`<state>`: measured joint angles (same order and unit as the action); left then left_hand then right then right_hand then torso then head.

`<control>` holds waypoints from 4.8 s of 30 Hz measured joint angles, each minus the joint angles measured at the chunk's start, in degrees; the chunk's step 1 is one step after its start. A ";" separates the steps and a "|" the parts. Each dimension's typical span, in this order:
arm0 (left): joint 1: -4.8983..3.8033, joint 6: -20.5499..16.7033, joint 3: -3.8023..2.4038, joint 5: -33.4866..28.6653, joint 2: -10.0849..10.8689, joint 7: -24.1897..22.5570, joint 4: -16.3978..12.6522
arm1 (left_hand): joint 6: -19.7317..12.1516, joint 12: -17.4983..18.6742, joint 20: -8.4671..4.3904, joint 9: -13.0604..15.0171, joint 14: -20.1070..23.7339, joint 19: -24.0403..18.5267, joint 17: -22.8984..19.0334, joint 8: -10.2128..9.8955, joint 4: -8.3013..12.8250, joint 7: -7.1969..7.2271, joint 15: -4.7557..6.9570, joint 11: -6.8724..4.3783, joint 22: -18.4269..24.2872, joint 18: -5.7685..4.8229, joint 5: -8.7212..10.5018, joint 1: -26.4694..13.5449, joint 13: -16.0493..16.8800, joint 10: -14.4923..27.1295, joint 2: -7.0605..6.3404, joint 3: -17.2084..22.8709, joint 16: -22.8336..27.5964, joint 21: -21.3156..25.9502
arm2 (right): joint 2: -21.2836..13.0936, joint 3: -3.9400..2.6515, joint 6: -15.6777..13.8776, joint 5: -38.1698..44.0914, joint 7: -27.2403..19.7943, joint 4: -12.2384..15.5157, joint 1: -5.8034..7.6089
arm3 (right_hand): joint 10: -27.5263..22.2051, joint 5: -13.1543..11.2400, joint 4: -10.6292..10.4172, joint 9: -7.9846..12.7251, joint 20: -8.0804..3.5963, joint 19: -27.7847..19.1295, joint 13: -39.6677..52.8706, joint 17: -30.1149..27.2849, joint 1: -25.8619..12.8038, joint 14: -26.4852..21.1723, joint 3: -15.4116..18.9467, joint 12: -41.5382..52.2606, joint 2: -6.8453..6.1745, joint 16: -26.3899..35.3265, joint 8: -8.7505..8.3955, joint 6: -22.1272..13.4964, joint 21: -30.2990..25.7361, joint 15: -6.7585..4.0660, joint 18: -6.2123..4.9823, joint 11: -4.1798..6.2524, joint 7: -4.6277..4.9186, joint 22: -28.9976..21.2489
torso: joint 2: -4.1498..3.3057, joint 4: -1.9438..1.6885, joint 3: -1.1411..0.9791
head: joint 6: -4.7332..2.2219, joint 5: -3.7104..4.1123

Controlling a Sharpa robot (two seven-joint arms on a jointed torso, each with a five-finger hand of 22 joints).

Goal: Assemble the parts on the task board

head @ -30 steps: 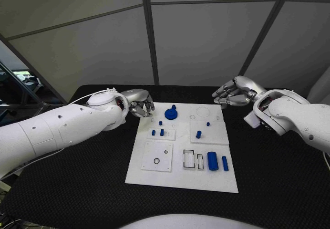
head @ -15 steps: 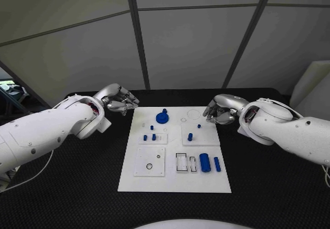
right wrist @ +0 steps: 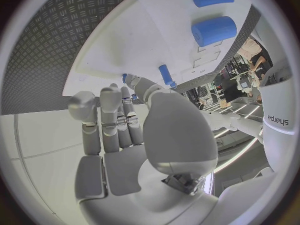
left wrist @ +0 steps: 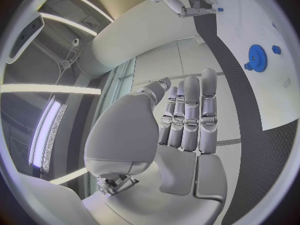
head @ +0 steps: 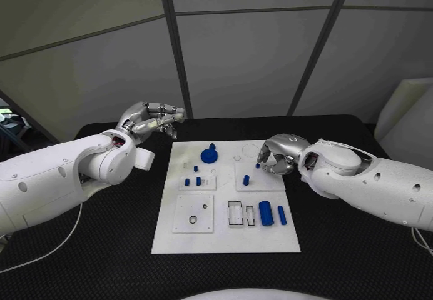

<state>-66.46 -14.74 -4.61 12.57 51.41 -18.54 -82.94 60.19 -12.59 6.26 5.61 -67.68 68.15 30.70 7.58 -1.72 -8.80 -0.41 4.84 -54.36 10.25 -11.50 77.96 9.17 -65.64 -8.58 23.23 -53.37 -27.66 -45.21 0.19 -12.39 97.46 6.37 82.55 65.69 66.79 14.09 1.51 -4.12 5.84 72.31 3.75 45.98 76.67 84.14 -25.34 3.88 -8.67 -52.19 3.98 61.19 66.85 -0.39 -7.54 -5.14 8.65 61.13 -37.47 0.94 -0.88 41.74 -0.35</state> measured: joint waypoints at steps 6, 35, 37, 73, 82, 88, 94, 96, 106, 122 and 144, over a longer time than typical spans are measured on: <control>0.00 0.18 0.01 -3.26 0.06 -1.49 -0.45 | 0.00 -0.27 0.00 0.00 0.00 0.00 -0.18 0.00 0.16 0.00 0.00 0.00 0.10 0.00 0.00 0.00 0.05 0.00 0.00 -0.16 0.12 0.45 | 1.36 0.00 0.23 1.02 0.35 -1.27 -0.18 | -0.08 0.00 0.00 0.06 0.29 0.72 0.00 2.07 0.00 -0.20 -0.33 0.00 0.00 -2.25 0.00 -0.40 1.54 0.20 0.91 -0.08 0.40 1.66 | -0.03 -0.06 0.00 | 0.04 0.09; 0.00 0.33 0.02 -5.73 -0.13 -2.50 -0.59 | 0.00 -0.49 0.00 -0.05 0.00 0.01 -0.63 0.01 0.31 0.00 -0.01 0.19 0.37 -0.01 0.00 0.54 0.17 0.19 0.54 -0.31 0.33 0.44 | 4.09 -0.17 3.19 2.46 0.85 -3.24 -0.42 | 2.52 0.23 1.33 -0.41 0.00 5.53 0.38 11.48 1.29 -0.21 -2.74 1.43 1.30 -12.44 0.26 1.10 9.47 0.20 2.70 0.43 0.04 11.22 | 0.03 -0.03 -0.08 | 0.62 -0.67; 0.00 0.33 0.02 -5.74 -0.13 -2.50 -0.57 | 0.00 -0.49 0.00 -0.04 0.00 0.01 -0.63 0.01 0.32 0.00 -0.01 0.19 0.37 -0.01 0.00 0.54 0.17 0.19 0.53 -0.32 0.34 0.45 | 4.13 -0.22 3.45 2.73 1.02 -3.26 -0.40 | 2.53 0.23 1.42 -0.41 -0.12 5.65 0.47 11.69 1.29 -0.21 -2.84 1.44 1.30 -12.87 0.25 1.41 9.93 0.20 2.70 0.44 0.12 11.57 | 0.03 -0.03 -0.07 | 0.66 -0.67; 0.00 0.37 0.03 -5.86 -0.24 -2.40 0.63 | 0.00 -0.71 0.00 -0.08 0.00 0.01 -0.91 0.01 0.47 0.01 -0.01 0.14 0.48 -0.01 0.00 1.00 0.20 0.52 0.99 -0.47 0.57 0.67 | -1.81 -0.90 -2.72 4.90 2.51 6.33 -0.91 | 4.68 -1.15 3.35 -1.29 -0.63 9.00 1.17 12.84 3.18 -0.20 -4.74 2.11 3.19 -15.14 1.32 4.54 14.38 -0.23 3.56 0.34 -0.60 13.80 | 0.14 0.01 -0.04 | 0.51 -0.54; 0.02 0.43 0.05 -5.87 -0.70 -2.38 0.86 | 0.00 -0.71 0.00 -0.08 0.01 0.01 -0.94 0.01 0.47 0.00 -0.01 0.23 0.48 -0.01 0.00 1.00 0.19 0.61 0.99 -0.47 0.57 0.67 | -2.43 -1.97 -4.67 4.07 2.60 13.22 -0.80 | 4.68 -0.94 3.35 -1.28 -0.63 9.00 1.13 12.86 3.17 -0.20 -4.74 2.10 3.18 -15.16 1.29 4.54 14.37 -0.23 3.56 0.34 -0.60 13.80 | 0.13 0.01 -0.04 | 0.47 -1.29; 0.04 0.50 0.07 -5.87 -1.30 -2.37 1.14 | 0.00 -0.71 0.00 -0.08 0.01 0.01 -0.94 0.01 0.47 0.00 -0.01 0.23 0.48 -0.01 0.00 1.00 0.19 0.61 0.98 -0.47 0.57 0.67 | 0.16 -2.12 -5.49 3.03 2.33 15.38 -0.80 | 4.68 -0.94 3.55 -1.27 -0.63 9.00 1.14 13.00 3.17 -0.20 -4.94 2.09 3.18 -15.37 1.29 4.53 14.75 -0.23 3.55 0.34 -0.60 13.79 | 0.09 -0.04 0.02 | 0.73 -2.50; 0.05 0.61 0.10 -5.88 -2.09 -2.35 1.30 | 0.00 -0.71 0.00 -0.08 0.01 0.01 -0.94 0.01 0.47 0.00 -0.02 0.23 0.48 -0.02 0.00 0.99 0.19 0.61 0.98 -0.47 0.57 0.67 | 3.92 -1.94 -5.57 1.90 1.82 14.44 -0.82 | 4.68 -0.94 3.55 -1.29 -0.63 9.00 1.17 13.00 3.17 -0.20 -4.94 2.08 3.18 -15.37 1.29 4.53 14.75 -0.23 3.55 0.34 -0.60 13.79 | 0.07 -0.15 0.12 | 1.08 -3.75; 0.05 0.70 0.10 -5.88 -2.35 -2.35 1.34 | 0.00 -0.71 0.00 -0.08 0.01 0.01 -0.93 0.01 0.47 0.01 -0.02 0.23 0.47 -0.01 0.00 0.99 0.19 0.61 0.98 -0.47 0.57 0.66 | 5.21 -1.68 -5.52 1.50 1.56 13.84 -0.91 | 4.68 -0.94 3.55 -1.32 -0.63 9.00 1.19 12.99 3.17 -0.20 -4.94 1.99 3.18 -15.37 1.29 4.53 14.75 -0.23 3.55 0.35 -0.60 13.79 | 0.04 -0.19 0.14 | 1.29 -4.25; 0.01 0.97 0.10 -5.90 -3.76 -2.29 1.71 | -0.21 -0.71 0.00 -0.08 0.01 0.01 -1.02 0.01 0.63 -0.20 -0.02 0.23 0.56 -0.01 0.00 0.99 0.18 0.61 0.98 -0.63 0.79 0.89 | 10.00 -0.08 -4.58 -0.22 0.20 10.84 -3.63 | 4.67 -0.94 3.55 -1.31 -0.63 9.00 1.20 12.98 3.16 -0.20 -4.94 1.93 3.18 -15.37 1.28 4.52 14.75 -0.23 3.55 0.35 -0.60 13.79 | -0.02 -0.12 0.13 | 2.69 -6.79; -0.04 1.41 0.10 -5.91 -4.68 -2.25 2.24 | -0.20 -0.71 0.00 -0.13 0.01 0.01 -1.02 0.01 0.63 -0.20 -0.02 0.23 0.55 -0.01 0.00 0.99 0.18 0.61 0.98 -0.63 0.79 0.89 | 12.69 0.51 -2.37 -0.93 -1.15 7.36 -5.32 | 4.68 -0.67 3.54 -1.26 -0.63 9.00 1.16 12.92 3.16 -0.20 -4.93 1.77 3.17 -15.37 1.28 4.50 14.75 -0.22 3.55 0.35 -0.61 13.78 | 0.03 -0.09 0.04 | 4.29 -9.22; -0.09 1.69 0.10 -5.92 -4.82 -2.25 2.58 | -0.20 -0.94 0.00 -0.12 0.01 0.01 -1.11 0.01 0.63 -0.20 -0.02 0.23 0.60 -0.02 0.00 0.99 0.17 0.61 0.98 -0.63 0.79 0.89 | 12.82 0.68 1.55 -0.45 -1.08 7.26 -5.54 | 5.39 -0.72 3.66 -1.29 -0.63 8.99 1.19 12.91 2.80 -0.21 -5.05 1.32 2.81 -15.71 1.28 4.44 14.75 -0.22 3.55 1.06 -0.68 13.78 | 0.00 0.01 0.02 | 5.14 -10.33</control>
<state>-66.55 -13.06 -4.51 6.65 46.59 -20.78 -80.35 59.98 -13.53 6.26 5.49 -67.66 68.16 29.58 7.59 -1.09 -9.00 -0.43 5.07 -53.76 10.24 -11.50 78.95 9.34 -65.03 -7.60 22.60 -52.58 -26.77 -32.38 0.87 -10.84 97.00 5.29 89.80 60.16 72.18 13.37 5.17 -5.41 5.20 81.30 4.94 58.89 79.47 83.93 -30.39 5.20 -5.86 -67.90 5.25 65.63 81.60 -0.62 -3.99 -4.08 7.97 74.91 -37.47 0.94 -0.86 46.87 -10.68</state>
